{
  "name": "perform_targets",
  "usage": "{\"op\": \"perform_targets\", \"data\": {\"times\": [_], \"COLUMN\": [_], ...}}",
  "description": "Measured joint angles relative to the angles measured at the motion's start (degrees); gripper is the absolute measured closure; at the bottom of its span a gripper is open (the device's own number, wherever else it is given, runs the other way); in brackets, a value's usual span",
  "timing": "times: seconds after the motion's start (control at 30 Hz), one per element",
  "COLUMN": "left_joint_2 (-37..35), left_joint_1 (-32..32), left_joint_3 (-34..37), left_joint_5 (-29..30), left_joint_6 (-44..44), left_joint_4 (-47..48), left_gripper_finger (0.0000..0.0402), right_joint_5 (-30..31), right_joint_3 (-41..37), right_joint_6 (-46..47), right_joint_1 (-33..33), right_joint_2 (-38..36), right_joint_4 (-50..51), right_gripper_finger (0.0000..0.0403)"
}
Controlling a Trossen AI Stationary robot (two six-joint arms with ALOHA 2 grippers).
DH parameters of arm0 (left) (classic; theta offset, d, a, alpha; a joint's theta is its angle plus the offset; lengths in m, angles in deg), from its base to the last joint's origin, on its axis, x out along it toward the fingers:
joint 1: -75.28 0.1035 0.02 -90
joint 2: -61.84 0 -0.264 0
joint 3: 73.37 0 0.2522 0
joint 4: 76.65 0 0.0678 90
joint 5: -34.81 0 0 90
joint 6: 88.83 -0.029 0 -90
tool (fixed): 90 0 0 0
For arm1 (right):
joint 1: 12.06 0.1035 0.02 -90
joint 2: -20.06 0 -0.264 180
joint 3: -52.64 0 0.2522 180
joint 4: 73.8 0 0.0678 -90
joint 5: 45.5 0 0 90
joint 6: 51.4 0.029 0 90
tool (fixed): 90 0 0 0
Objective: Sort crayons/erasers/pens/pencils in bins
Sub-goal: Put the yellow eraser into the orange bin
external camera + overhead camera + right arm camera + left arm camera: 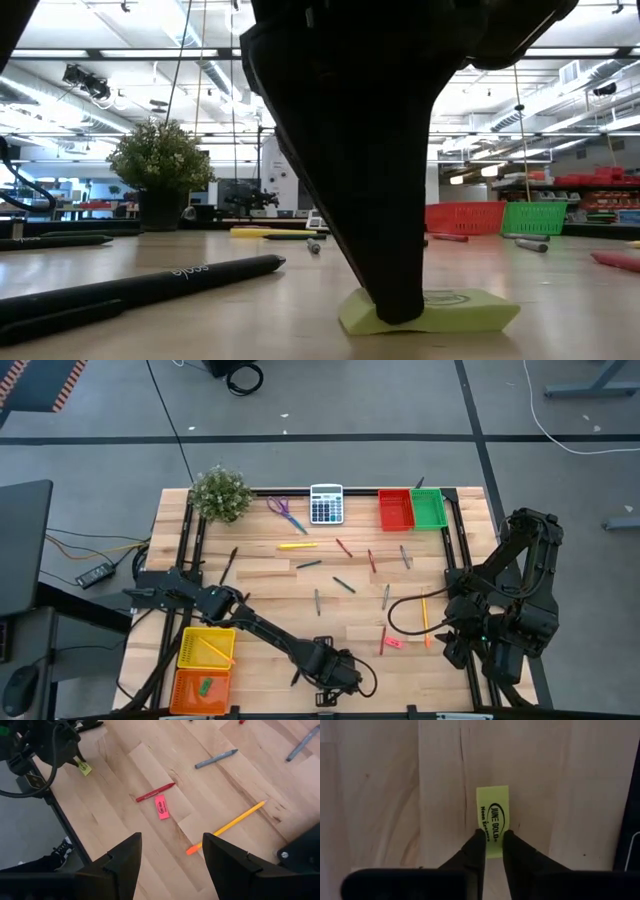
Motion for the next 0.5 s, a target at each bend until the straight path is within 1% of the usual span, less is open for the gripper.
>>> {"op": "perform_targets", "data": {"times": [0.1,0.33,0.5], "left_joint_2": [0.3,0.7,0.5], "left_joint_1": [0.0,0.8,2.1], "left_joint_3": [-1.8,-7.1,-7.5], "left_joint_5": [0.2,0.1,-0.2], "left_joint_6": [0.1,-0.6,-0.7], "left_joint_4": [1.5,5.9,6.6], "left_gripper_finger": [0.0358,0.0364,0.0386], "right_joint_5": [0.0,0.2,0.6], "right_joint_3": [0.0,0.0,0.0], "right_joint_6": [-0.1,-0.4,-0.4], "right_joint_1": [0.0,0.0,0.0], "right_joint_2": [0.0,0.0,0.0], "right_joint_4": [0.2,0.3,0.3], "right_gripper_finger": [0.0187,0.0187,0.0187]}}
